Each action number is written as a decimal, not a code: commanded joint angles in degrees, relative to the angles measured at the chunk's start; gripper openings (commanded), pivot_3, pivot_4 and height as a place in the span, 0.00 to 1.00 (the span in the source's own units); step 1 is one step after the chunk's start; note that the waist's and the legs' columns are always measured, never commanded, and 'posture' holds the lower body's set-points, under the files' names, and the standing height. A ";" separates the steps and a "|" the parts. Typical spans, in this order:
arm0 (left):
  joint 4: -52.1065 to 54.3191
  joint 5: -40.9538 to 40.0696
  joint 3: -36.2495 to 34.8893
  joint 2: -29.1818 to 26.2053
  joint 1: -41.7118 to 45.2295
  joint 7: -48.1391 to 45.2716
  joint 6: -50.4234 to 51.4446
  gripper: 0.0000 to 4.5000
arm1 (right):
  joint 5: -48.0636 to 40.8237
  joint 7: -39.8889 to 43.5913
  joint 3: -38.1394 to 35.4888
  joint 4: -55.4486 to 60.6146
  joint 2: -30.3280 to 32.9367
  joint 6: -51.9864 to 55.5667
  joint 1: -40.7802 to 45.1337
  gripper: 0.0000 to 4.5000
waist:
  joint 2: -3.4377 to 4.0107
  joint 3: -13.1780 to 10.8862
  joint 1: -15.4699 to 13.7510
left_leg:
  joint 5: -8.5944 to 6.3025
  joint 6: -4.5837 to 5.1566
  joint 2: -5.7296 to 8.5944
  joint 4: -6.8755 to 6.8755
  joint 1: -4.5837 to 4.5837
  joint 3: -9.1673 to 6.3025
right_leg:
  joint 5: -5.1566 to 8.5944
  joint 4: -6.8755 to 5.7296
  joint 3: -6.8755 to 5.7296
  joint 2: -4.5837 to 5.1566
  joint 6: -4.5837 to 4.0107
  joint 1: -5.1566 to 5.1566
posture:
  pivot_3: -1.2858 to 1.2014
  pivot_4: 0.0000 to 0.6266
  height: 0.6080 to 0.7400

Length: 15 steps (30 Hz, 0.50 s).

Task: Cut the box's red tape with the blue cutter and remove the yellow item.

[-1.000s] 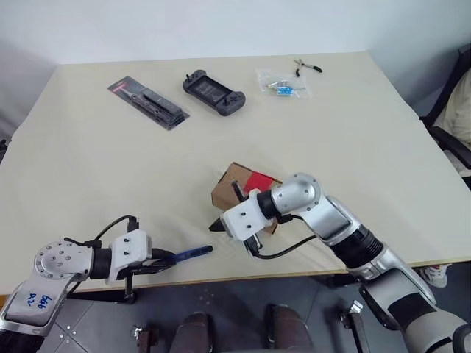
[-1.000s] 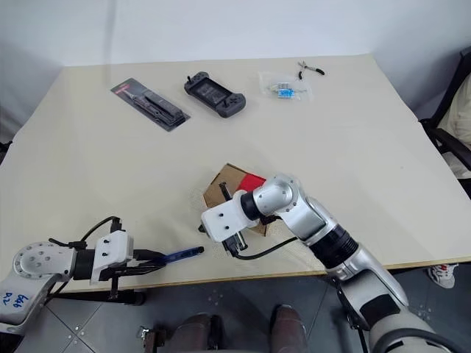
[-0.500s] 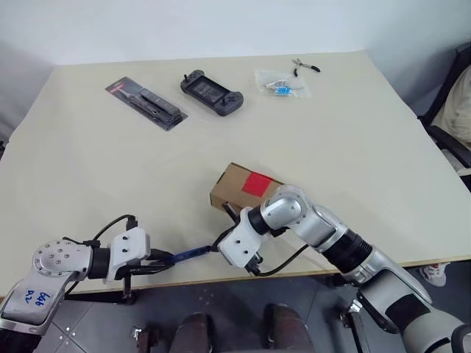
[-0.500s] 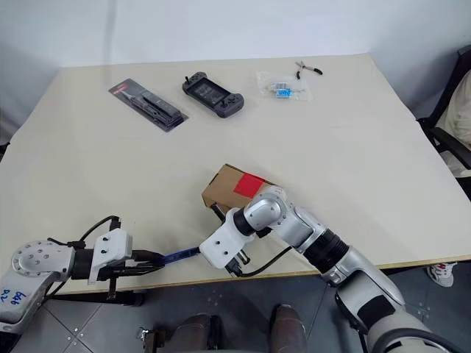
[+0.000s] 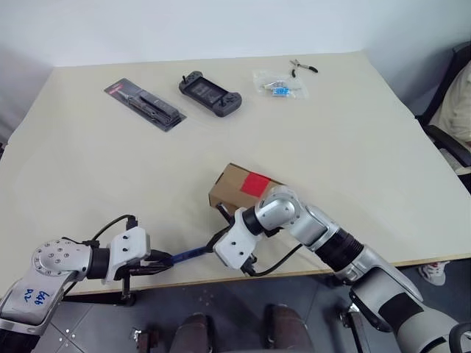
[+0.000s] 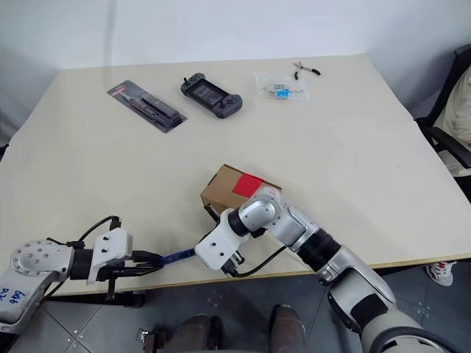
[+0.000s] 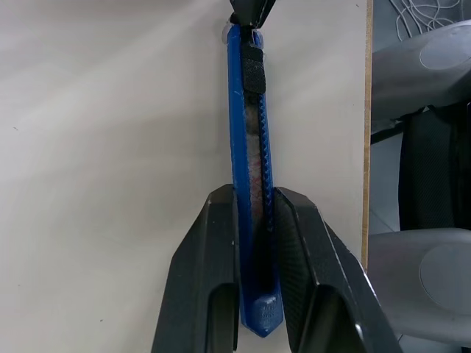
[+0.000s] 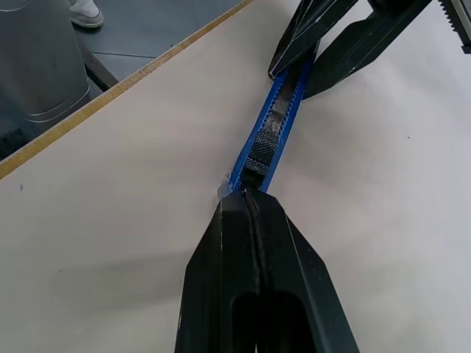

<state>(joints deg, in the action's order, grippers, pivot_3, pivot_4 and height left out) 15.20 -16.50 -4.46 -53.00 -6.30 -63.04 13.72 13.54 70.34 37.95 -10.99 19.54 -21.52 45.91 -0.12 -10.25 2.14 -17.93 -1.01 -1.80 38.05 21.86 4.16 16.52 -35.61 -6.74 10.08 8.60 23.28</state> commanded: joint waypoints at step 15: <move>-0.97 1.53 4.05 -0.30 -2.18 -0.85 3.24 0.08 | 3.11 -3.74 2.73 -11.61 -7.78 -3.40 2.56 0.00 | 0.11 0.11 0.06 | -0.13 -0.09 -0.18 -0.18 -0.77 0.15 | 0.06 0.07 0.09 -0.15 -0.10 -0.62 | 0.52 0.24 1.00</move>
<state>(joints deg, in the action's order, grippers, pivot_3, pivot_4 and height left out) 15.31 -16.49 -4.13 -52.99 -6.25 -62.92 14.87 14.75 67.21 40.09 -20.79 11.99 -25.07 47.96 -0.01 -10.14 2.20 -18.06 -1.10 -1.98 37.88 21.10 4.31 16.58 -35.54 -6.64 9.93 8.49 22.67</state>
